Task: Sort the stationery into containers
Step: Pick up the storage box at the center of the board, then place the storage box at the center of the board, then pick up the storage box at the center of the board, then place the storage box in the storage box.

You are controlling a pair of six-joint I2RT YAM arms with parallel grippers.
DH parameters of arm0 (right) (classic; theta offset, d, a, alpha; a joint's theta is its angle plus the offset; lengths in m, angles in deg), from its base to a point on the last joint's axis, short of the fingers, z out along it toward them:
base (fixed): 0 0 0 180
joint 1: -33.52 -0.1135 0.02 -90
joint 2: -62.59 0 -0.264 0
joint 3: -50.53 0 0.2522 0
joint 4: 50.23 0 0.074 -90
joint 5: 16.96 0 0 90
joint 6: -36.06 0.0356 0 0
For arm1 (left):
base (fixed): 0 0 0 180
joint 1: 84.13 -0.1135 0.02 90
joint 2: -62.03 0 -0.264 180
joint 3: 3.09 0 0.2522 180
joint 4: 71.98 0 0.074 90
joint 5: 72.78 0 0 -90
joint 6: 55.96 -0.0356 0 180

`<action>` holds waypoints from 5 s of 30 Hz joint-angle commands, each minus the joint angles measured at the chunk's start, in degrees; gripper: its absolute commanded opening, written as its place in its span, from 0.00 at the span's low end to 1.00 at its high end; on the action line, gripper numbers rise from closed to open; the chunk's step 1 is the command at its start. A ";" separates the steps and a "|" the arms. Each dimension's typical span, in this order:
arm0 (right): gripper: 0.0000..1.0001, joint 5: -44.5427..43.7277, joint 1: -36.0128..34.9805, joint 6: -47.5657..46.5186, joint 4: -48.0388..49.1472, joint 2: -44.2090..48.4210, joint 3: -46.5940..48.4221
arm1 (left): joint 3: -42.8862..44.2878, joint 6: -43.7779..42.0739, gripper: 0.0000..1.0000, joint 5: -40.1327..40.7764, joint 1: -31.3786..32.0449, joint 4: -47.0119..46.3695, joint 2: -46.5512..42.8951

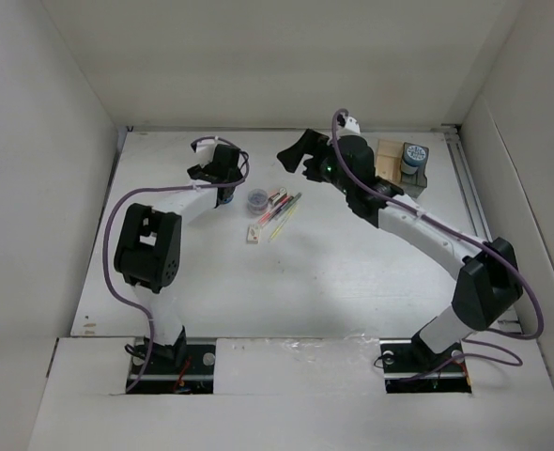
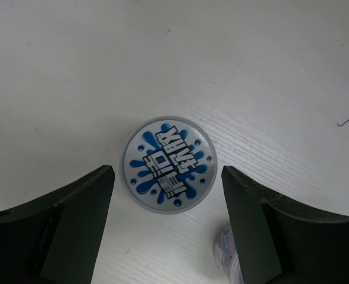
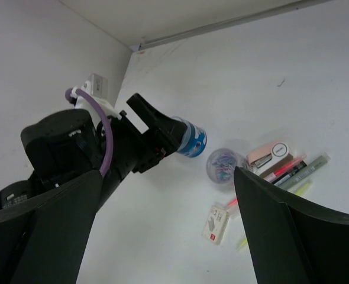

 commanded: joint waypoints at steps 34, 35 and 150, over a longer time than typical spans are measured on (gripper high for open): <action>0.99 -9.88 13.07 6.00 -3.38 25.91 -18.89 | 9.31 -3.69 0.24 -7.68 17.52 0.82 -11.06; 0.99 -10.59 13.86 7.39 -4.17 27.49 -19.95 | 11.31 -3.70 0.24 -7.68 19.45 0.82 -9.92; 0.44 -15.00 41.11 6.35 -22.03 -8.78 12.29 | -25.14 -4.66 0.81 -3.28 25.27 -11.40 -37.33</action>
